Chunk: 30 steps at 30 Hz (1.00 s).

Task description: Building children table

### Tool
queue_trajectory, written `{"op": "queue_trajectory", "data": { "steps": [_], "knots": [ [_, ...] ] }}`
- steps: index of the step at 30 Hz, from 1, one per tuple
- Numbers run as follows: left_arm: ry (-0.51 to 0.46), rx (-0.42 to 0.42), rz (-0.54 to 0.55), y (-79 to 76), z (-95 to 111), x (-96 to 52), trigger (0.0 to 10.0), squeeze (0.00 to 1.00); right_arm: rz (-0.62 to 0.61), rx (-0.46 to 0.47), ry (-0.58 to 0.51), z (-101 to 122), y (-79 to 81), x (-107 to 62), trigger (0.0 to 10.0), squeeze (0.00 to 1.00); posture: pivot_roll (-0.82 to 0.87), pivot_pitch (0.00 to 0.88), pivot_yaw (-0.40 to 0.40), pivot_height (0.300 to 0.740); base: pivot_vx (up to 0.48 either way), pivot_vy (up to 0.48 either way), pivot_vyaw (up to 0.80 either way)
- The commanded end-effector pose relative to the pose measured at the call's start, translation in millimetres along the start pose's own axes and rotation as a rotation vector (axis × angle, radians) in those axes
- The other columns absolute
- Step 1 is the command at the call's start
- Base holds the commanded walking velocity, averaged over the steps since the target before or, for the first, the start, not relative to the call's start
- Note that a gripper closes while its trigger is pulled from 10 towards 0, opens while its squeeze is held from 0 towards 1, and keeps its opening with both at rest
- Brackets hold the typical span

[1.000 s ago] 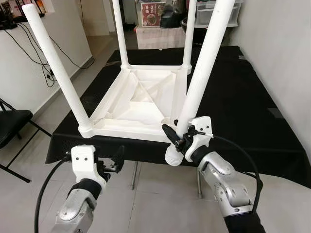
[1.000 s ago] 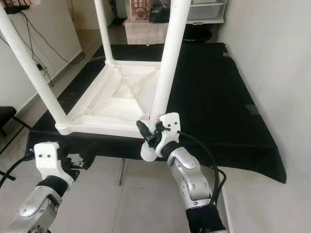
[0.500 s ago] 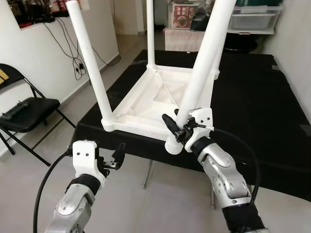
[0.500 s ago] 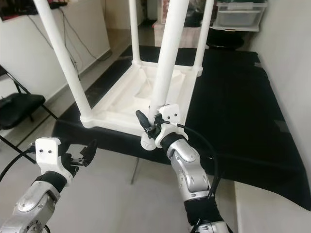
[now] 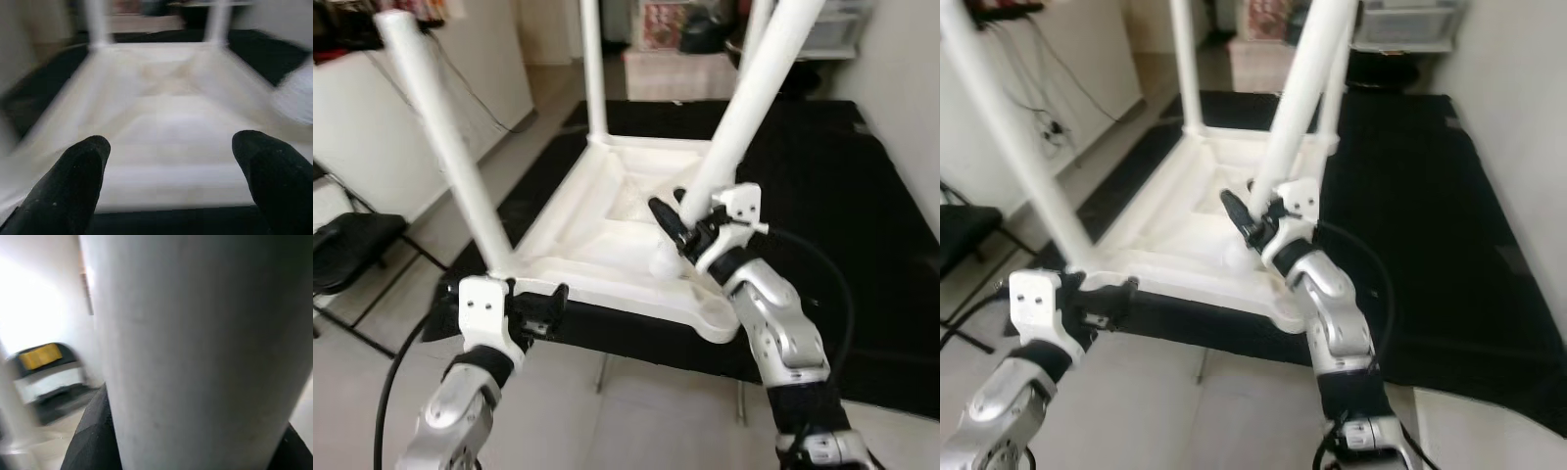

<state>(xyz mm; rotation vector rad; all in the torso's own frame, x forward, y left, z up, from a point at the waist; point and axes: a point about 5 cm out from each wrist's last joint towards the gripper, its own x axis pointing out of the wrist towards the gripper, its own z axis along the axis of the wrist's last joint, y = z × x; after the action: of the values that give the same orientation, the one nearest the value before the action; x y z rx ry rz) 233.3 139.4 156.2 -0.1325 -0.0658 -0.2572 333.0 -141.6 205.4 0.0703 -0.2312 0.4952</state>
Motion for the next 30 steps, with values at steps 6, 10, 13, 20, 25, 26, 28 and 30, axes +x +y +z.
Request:
{"op": "queue_trajectory", "data": {
  "steps": [6, 10, 13, 20, 25, 26, 28, 30],
  "knots": [
    [0.028, 0.026, -0.036, 2.7, -1, -7.0, 10.0, 0.00, 0.096, 0.017, -0.029, 10, 14.3, 8.5, 10.0, 0.00, -0.01, 0.051, 0.054, 0.740, 0.000, 0.000, 0.00],
    [0.046, 0.005, -0.119, -5.7, -2, -9.7, 10.0, 0.00, 0.139, 0.018, -0.021, 11, 17.5, 7.6, 10.0, 0.00, -0.01, 0.051, 0.054, 0.740, 0.000, -0.113, 0.00],
    [0.072, -0.013, -0.223, -17.3, -3, -14.3, 10.0, 0.00, 0.224, 0.017, -0.010, 12, 22.6, 5.4, 10.0, 0.00, 0.00, 0.055, 0.055, 0.740, 0.000, -0.456, 0.00],
    [0.141, -0.051, -0.397, -37.4, -5, -25.3, 10.0, 0.00, 0.470, 0.029, 0.036, 15, 33.8, -5.9, 10.0, 0.00, 0.00, 0.061, 0.054, 0.740, 0.000, -0.250, 0.00],
    [0.214, -0.058, -0.453, -39.4, -11, -35.5, 10.0, 0.00, 0.640, 0.028, 0.079, 16, 42.4, -15.2, 10.0, 0.00, 0.00, 0.074, 0.053, 0.740, 0.000, 0.000, 0.00],
    [0.214, -0.058, -0.453, -39.4, -11, -35.5, 10.0, 0.00, 0.640, 0.028, 0.079, 16, 42.4, -15.2, 10.0, 0.00, 0.00, 0.074, 0.053, 0.740, 0.000, 0.000, 0.00],
    [0.237, -0.053, -0.445, -36.7, -13, -40.2, 10.0, 0.00, 0.723, 0.009, 0.110, 15, 47.4, -19.6, 10.0, 0.00, 0.01, 0.082, 0.051, 0.740, 0.000, 0.000, 0.00],
    [0.243, -0.059, -0.432, -35.7, -13, -42.0, 10.0, 0.00, 0.751, -0.002, 0.124, 14, 48.9, -20.9, 10.0, 0.00, 0.01, 0.088, 0.049, 0.740, 0.000, 0.000, 0.00]
  ]
}}
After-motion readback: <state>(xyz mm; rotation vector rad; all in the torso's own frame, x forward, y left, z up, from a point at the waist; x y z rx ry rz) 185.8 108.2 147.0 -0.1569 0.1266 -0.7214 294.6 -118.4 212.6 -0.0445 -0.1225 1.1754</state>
